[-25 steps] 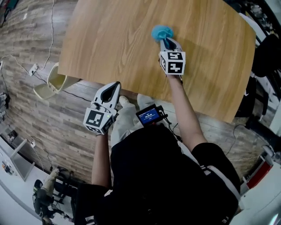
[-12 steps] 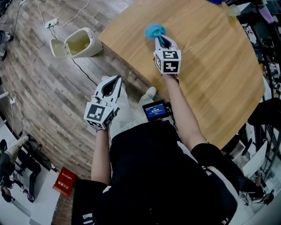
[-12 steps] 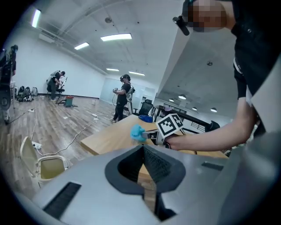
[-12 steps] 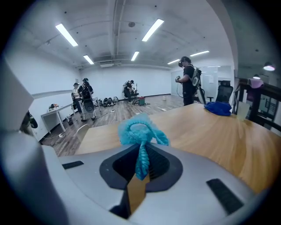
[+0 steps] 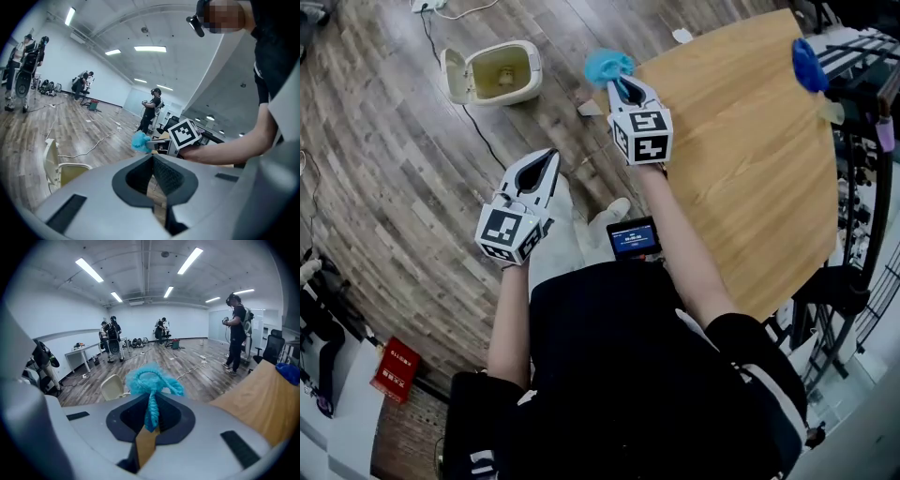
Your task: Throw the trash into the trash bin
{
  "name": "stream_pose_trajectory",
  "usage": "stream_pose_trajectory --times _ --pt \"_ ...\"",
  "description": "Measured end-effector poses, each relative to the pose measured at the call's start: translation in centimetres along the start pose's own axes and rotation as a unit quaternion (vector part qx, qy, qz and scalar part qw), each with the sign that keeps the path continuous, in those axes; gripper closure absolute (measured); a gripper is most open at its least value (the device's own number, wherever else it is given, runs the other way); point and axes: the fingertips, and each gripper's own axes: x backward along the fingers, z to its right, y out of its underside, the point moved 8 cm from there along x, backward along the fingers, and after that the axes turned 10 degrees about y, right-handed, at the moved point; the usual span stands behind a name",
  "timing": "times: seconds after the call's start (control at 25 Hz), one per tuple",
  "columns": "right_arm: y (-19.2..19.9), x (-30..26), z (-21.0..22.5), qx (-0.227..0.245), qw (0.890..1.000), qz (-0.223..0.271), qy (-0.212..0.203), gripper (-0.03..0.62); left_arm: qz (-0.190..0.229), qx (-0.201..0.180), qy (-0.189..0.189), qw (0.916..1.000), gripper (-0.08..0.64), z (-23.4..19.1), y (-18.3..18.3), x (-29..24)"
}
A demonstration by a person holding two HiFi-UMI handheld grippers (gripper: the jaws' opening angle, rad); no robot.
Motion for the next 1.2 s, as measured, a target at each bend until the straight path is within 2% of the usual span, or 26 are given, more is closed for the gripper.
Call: stream_pose_trajectory --times 0.24,0.44,0.56,0.76,0.92,0.96,1.04,1.12,1.2 --pt "-4.5 -7.5 -8.8 -0.010 0.999 0.000 -0.049 0.578 0.014 0.022 -0.045 0.9986 0.565 -9.4 -2.3 5.7" --pt "-4.8 -12.7 -14.5 0.018 0.994 -0.018 -0.107 0.578 0.006 0.038 -0.074 0.9965 0.565 -13.2 -1.5 7.1" --pt "-3.2 -17.8 -15.9 0.022 0.990 -0.024 -0.137 0.578 -0.004 0.061 -0.076 0.9952 0.565 -16.1 0.1 5.9" --pt "3.4 -25.7 -18.3 0.028 0.981 -0.067 -0.180 0.578 -0.027 0.106 -0.070 0.9915 0.565 -19.5 3.3 4.5" --pt "8.1 -29.6 -20.5 0.048 0.974 -0.070 -0.210 0.575 -0.042 0.125 -0.067 0.9890 0.565 -22.3 5.8 3.7" --pt "8.7 -30.2 -20.7 0.047 0.974 -0.066 -0.213 0.557 -0.040 0.127 -0.068 0.9888 0.565 -22.7 6.1 3.5" --pt "9.3 -30.9 -21.0 0.037 0.974 -0.061 -0.214 0.465 -0.035 0.131 -0.069 0.9884 0.565 -23.1 6.4 3.2" --pt "9.5 -31.2 -21.1 0.034 0.974 -0.064 -0.214 0.439 -0.034 0.136 -0.065 0.9880 0.565 -23.3 6.6 3.1" --pt "9.4 -31.4 -21.3 0.039 0.973 -0.071 -0.217 0.439 -0.034 0.137 -0.062 0.9880 0.565 -23.4 6.6 3.1"
